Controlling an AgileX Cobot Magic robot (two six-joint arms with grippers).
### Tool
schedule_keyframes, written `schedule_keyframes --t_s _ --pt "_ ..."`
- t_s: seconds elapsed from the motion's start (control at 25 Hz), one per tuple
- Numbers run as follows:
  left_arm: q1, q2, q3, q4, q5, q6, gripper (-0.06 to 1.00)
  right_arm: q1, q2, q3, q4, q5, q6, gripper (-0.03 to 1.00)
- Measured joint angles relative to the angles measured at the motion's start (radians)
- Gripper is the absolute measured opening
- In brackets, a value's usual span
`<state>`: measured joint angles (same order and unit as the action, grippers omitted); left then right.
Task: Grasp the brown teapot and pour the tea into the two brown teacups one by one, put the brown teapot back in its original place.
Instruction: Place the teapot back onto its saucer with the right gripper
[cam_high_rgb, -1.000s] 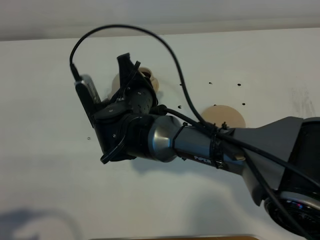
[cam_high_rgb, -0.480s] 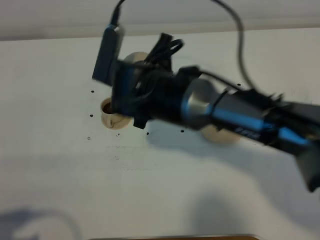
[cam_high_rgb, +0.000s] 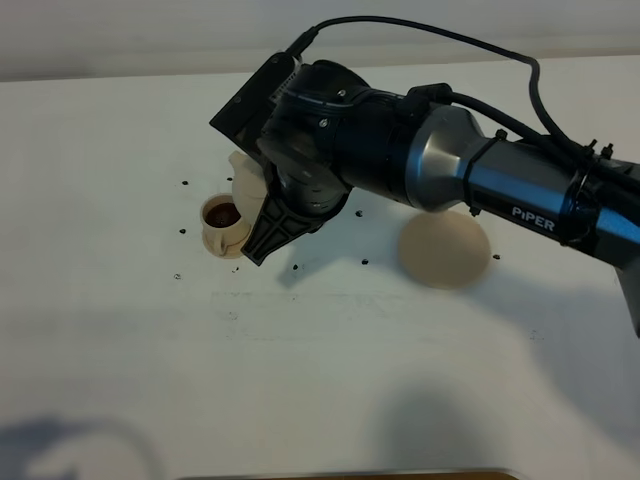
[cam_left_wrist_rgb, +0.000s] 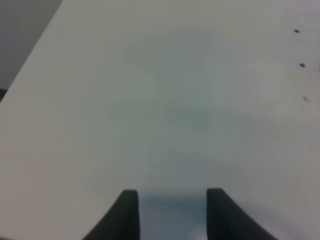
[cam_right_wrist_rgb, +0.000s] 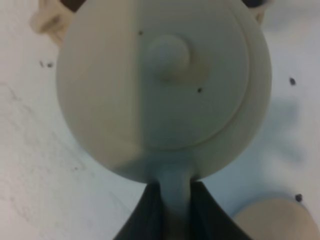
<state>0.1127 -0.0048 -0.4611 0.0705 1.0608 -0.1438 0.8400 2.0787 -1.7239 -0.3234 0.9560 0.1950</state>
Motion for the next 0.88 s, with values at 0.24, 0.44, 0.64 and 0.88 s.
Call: schedule_keyframes --t_s 0.24,0.44,0.64,0.88 --pt "0.0 0.0 0.0 0.0 0.0 0.0 0.31 -0.037 0.098 0.001 0.031 -0.013 -0.009 0.11" --pt "0.0 0.0 0.0 0.0 0.0 0.0 0.31 -0.046 0.133 0.003 0.057 -0.033 -0.016 0.11" --pt "0.0 0.0 0.0 0.0 0.0 0.0 0.31 -0.045 0.109 0.003 0.079 -0.028 -0.028 0.11" --pt "0.0 0.0 0.0 0.0 0.0 0.0 0.31 -0.031 -0.035 0.003 0.111 0.046 -0.061 0.11"
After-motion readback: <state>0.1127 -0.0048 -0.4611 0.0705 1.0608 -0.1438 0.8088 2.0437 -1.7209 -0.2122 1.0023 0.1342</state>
